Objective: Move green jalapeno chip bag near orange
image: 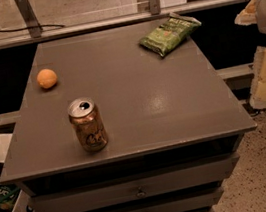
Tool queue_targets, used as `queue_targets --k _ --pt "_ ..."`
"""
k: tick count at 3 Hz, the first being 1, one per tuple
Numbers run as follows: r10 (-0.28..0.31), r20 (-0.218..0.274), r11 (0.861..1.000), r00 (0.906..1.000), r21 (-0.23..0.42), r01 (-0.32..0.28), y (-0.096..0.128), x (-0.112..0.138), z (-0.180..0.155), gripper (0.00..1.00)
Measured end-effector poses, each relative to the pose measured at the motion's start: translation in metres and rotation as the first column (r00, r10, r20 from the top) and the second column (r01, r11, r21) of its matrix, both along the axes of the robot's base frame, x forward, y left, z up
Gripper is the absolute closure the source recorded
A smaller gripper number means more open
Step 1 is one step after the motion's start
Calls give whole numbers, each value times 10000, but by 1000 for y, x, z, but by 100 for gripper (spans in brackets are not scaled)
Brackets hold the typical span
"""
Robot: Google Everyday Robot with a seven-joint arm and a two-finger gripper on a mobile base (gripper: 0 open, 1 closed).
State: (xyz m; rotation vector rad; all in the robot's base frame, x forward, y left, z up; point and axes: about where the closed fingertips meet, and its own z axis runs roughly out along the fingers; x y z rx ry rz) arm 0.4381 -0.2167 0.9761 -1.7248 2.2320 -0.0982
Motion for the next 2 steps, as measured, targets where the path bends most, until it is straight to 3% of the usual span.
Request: queue_targets --k 1,2 --pt "0 2 10000 10000 0 0 0 0 0 0" --pt "-91 360 9994 9993 345 79 -14 14 -11 0"
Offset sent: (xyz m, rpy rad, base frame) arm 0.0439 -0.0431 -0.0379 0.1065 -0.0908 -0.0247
